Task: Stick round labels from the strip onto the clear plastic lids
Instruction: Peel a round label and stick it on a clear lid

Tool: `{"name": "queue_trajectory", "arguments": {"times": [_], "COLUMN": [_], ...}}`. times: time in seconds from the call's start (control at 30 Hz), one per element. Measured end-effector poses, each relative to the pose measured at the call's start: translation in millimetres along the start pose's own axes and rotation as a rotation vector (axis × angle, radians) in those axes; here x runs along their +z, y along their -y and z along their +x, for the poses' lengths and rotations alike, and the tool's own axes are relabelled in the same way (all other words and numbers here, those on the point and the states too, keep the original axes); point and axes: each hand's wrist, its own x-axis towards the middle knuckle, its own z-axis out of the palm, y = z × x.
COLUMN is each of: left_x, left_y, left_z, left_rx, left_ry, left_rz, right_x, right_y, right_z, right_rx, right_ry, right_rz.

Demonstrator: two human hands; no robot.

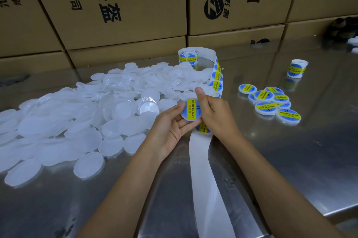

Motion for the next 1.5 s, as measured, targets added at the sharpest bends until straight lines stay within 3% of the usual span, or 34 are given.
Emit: {"name": "queue_trajectory", "arguments": {"times": [0.13, 0.37, 0.53, 0.73, 0.83, 0.93, 1.03, 1.2, 1.5], "left_x": [-1.6, -1.5, -0.9, 2.7, 2.0, 1.7, 3.7, 3.7, -5.8], "left_y": [-1.4, -3.1, -3.7, -2.0, -4.5, -6.0, -5.2, -2.1, -2.6], "left_z": [-0.5, -3.3, -2.9, -2.0, 0.2, 0.5, -0.2, 0.6, -1.0], "left_rx": [0.009, -0.043, -0.045, 0.011, 0.09, 0.092, 0.091, 0.107, 0.269], "left_ry": [-0.034, -0.019, -0.005, -0.011, -0.033, -0.042, -0.018, -0.015, -0.151], "left_rz": [-0.092, -0.079, -0.078, -0.082, -0.128, -0.102, -0.065, 0.063, 0.594], "right_x": [1.1, -1.9, -0.8, -0.6, 2.7, 5.8, 4.0, 3.2, -7.4], "right_y": [-0.3, -1.8, -2.8, -5.0, -4.5, -4.2, -1.2, 2.1, 1.8], "right_z": [-4.4, -4.9, -3.9, -1.4, -5.0, -5.7, -5.3, -7.4, -2.9], "right_rx": [-0.031, -0.14, -0.162, -0.01, 0.007, -0.045, -0.06, 0.002, 0.028], "right_ry": [0.163, 0.118, 0.041, 0.048, 0.124, 0.077, 0.013, -0.006, 0.116], "right_rz": [-0.193, -0.337, -0.295, -0.058, -0.189, -0.291, -0.228, -0.117, -0.116]}}
